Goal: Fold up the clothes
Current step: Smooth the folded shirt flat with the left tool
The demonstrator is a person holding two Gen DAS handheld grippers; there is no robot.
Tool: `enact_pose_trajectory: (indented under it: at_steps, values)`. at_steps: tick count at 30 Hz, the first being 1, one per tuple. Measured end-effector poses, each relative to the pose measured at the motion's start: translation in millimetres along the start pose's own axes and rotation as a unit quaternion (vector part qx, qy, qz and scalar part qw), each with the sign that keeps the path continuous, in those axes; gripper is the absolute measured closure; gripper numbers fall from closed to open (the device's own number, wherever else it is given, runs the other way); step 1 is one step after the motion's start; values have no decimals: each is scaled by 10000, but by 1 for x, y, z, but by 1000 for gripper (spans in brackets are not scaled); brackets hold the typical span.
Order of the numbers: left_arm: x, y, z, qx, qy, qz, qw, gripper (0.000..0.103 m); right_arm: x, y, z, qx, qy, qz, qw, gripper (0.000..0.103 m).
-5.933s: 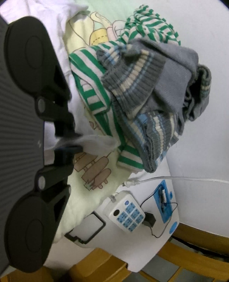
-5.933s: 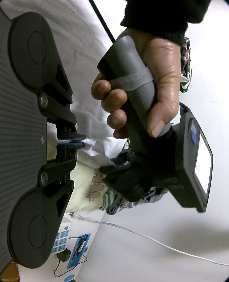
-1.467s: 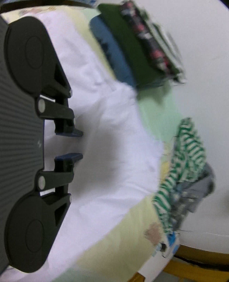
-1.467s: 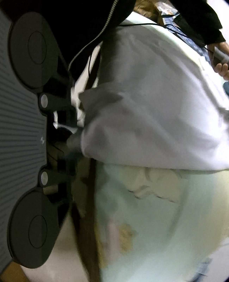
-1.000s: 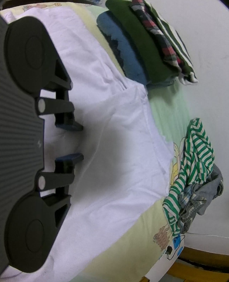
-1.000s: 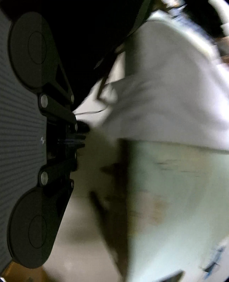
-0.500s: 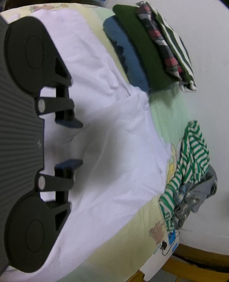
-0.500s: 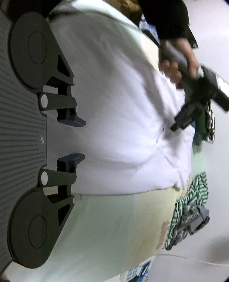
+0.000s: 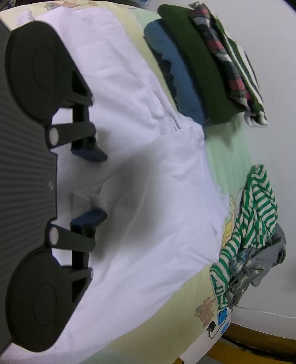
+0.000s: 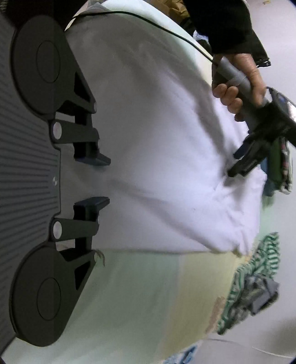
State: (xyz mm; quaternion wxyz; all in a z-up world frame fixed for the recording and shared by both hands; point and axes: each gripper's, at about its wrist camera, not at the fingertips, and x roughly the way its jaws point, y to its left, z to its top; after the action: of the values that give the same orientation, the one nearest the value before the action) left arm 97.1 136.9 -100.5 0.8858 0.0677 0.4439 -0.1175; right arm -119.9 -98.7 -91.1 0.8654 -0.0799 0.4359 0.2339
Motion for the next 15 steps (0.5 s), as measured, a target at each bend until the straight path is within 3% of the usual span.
enact_pose_trajectory:
  at_steps: [2, 4, 9, 13, 15]
  values:
    - [-1, -5, 1, 78, -39, 30, 10000, 87, -12, -4, 3, 182, -271, 140, 9994, 66]
    - [-2, -11, 3, 162, -80, 78, 9998, 96, -17, -6, 11, 358, -534, 232, 9977, 64]
    - [-7, 0, 10, 19, -157, 119, 9998, 99, 6, -1, 28, 320, -720, 284, 9965, 65]
    - [-13, 17, 11, -121, -192, 392, 9990, 103, 38, -12, 30, 775, -245, 341, 9961, 71]
    - [-16, 29, 6, -272, -165, 343, 9989, 103, 37, -15, 30, 863, -245, 401, 9952, 71]
